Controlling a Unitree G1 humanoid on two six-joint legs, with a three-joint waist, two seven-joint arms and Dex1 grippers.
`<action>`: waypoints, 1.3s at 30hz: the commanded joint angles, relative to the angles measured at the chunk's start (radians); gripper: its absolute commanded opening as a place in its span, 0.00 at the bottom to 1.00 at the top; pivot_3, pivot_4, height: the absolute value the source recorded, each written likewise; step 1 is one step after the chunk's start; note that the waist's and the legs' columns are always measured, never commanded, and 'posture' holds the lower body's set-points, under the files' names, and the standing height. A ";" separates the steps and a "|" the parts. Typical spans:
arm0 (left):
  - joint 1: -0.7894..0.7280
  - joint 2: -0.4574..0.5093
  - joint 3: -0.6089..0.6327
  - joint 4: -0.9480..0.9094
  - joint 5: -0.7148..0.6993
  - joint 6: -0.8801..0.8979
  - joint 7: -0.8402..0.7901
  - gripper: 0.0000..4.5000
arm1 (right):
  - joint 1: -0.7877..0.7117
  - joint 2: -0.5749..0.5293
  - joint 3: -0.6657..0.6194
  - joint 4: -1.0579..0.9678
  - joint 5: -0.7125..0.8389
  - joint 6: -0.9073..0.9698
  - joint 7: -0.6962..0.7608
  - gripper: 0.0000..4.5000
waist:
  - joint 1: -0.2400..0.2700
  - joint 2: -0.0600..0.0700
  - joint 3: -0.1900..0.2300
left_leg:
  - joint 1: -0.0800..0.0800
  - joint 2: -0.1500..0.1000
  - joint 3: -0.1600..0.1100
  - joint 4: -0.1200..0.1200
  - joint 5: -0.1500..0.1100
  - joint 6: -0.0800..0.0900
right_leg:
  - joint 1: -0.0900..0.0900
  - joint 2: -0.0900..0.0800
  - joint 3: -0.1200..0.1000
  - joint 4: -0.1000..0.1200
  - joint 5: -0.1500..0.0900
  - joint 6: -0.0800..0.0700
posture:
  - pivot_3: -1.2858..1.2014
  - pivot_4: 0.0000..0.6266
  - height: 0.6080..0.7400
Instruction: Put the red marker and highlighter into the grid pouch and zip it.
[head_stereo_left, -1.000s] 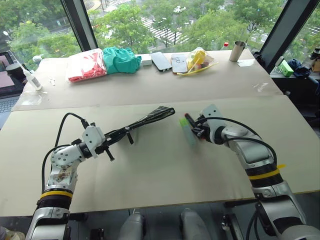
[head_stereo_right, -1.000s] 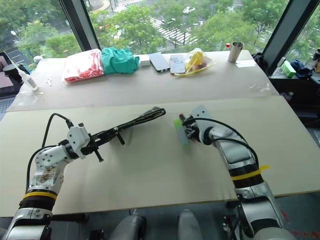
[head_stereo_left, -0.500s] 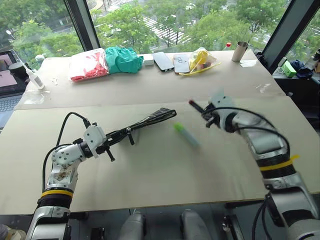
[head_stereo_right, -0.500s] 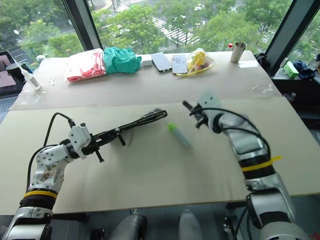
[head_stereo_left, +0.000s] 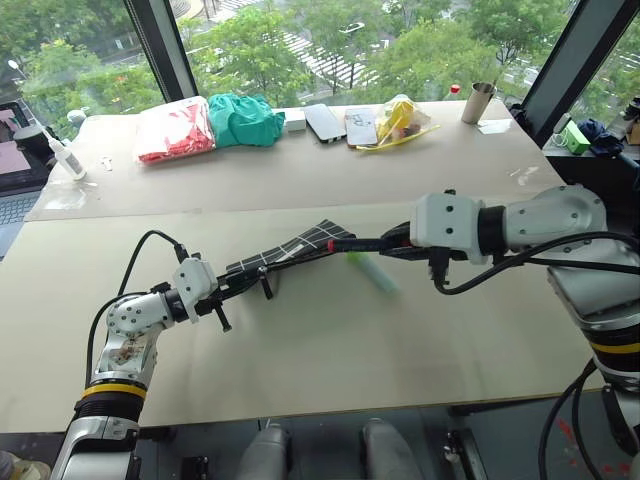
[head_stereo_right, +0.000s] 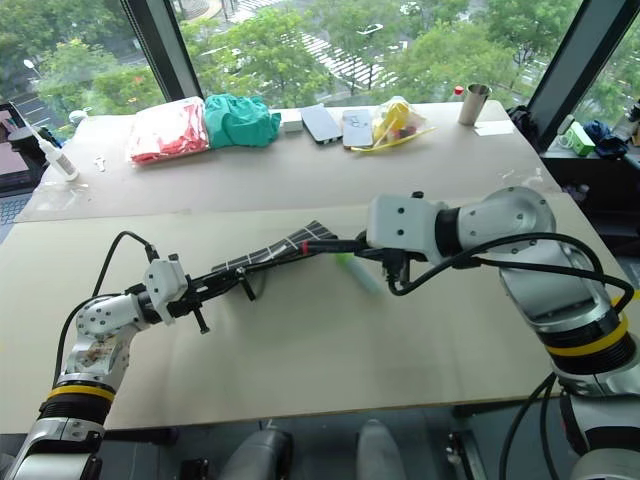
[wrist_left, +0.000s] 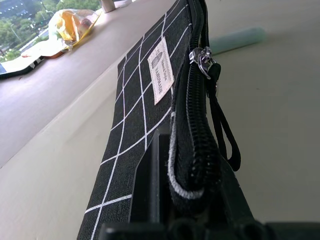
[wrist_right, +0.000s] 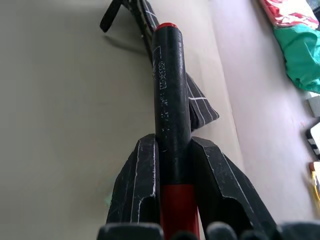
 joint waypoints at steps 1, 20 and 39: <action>-0.002 0.005 0.006 -0.033 -0.002 0.000 0.007 0.00 | -0.008 0.013 0.023 -0.011 -0.063 -0.033 -0.019 0.12 | 0.005 0.000 0.000 | 0.000 0.000 0.000 0.000 0.000 0.000 | 0.000 0.000 0.000 0.000 0.000 0.000 | 0.52 0.24 1.00; 0.009 -0.006 0.004 -0.030 -0.003 -0.016 0.010 0.00 | -0.085 0.106 0.081 0.207 -0.248 -0.152 -0.037 0.12 | 0.010 0.000 0.000 | 0.000 0.000 0.000 0.000 0.000 0.000 | 0.000 0.000 0.000 0.000 0.000 0.000 | 0.52 0.24 1.00; -0.001 -0.026 0.000 0.035 -0.001 -0.067 -0.006 0.00 | -0.178 0.324 0.292 0.181 -0.472 -0.079 -0.035 0.12 | 0.009 0.000 0.000 | 0.000 0.000 -0.001 0.000 0.001 -0.001 | -0.001 0.000 -0.001 0.001 0.000 0.000 | 0.52 0.24 1.00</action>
